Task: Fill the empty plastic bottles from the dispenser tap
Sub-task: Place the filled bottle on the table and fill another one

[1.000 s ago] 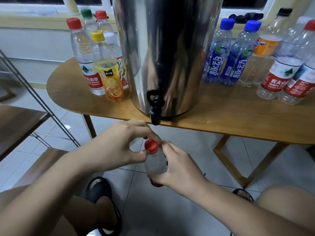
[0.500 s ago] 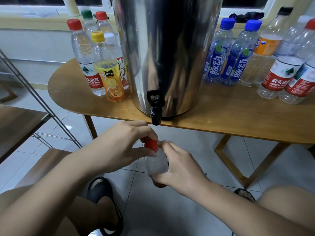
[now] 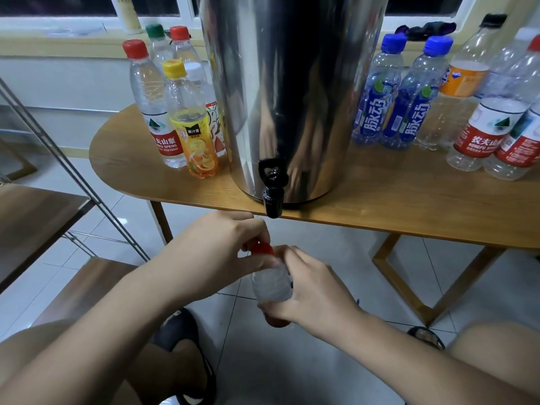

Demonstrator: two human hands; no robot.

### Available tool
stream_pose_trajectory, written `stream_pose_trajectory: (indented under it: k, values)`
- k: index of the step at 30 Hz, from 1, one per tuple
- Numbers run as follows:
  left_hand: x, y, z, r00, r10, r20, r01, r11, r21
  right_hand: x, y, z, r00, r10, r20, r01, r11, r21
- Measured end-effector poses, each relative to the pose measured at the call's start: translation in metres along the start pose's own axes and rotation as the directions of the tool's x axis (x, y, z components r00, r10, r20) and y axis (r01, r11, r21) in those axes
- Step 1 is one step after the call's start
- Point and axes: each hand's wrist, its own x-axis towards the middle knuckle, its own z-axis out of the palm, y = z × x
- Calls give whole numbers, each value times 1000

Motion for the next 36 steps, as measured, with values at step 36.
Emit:
stream_pose_trajectory:
  k: [36]
  values:
    - [-9,-6,54,966,-186,179,246,872,-423,-16,1,-54,970,40,-240,45,939,342]
